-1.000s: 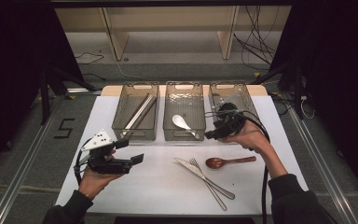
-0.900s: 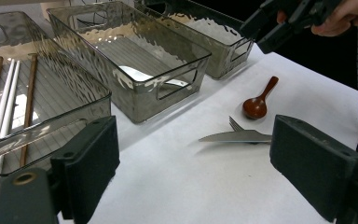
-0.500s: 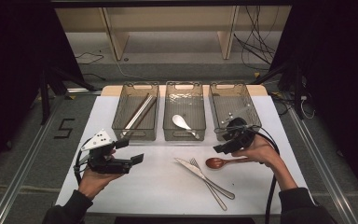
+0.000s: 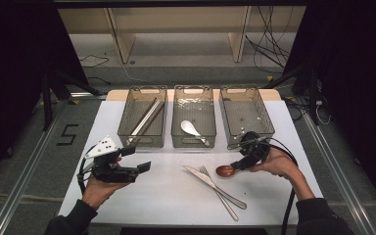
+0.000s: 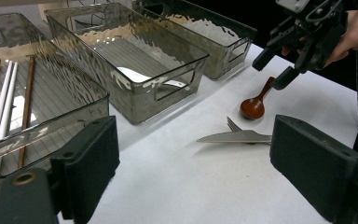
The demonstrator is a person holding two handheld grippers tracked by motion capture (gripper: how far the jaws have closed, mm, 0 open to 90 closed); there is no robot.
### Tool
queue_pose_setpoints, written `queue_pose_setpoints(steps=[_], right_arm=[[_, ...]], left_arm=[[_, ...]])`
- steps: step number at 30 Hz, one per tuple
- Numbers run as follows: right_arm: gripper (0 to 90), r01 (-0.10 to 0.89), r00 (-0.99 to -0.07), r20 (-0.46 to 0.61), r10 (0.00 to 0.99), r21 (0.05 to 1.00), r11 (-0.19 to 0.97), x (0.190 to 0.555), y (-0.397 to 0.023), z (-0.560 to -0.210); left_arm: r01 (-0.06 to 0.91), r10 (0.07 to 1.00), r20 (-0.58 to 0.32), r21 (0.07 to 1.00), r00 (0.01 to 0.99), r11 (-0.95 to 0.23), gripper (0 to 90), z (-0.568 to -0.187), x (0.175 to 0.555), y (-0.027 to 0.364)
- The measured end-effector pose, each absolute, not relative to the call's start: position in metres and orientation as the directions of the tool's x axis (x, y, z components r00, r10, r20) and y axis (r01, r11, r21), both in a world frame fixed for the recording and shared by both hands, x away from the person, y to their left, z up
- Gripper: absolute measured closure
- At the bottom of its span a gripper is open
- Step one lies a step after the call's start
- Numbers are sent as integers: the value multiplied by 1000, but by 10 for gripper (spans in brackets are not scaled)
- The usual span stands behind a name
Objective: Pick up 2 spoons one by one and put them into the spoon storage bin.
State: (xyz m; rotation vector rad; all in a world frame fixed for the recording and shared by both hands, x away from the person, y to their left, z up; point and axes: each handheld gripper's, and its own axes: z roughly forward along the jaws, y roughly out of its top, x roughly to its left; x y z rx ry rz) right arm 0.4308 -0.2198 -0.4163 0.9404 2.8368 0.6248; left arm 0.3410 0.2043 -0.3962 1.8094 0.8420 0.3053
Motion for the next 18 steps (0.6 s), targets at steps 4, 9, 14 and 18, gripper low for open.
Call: queue_pose_setpoints(steps=[4,9,14,18], right_arm=[[321,556,-809,35,586,365,746,431,-225,-424],[328,545,-823,25,568,316,777,431,-223,-434],[380,567,-811,25,585,282,774,433,-226,-442],[425,565,-814,23,581,262,782,433,-227,-445]], left_arm=[[400,672,-180,897,718,-188,148,-396,342,205],[403,673,-182,896,716,-186,148,-397,342,203],[399,669,-180,897,721,-188,145,-396,341,202],[401,670,-183,897,720,-186,145,-397,342,204]])
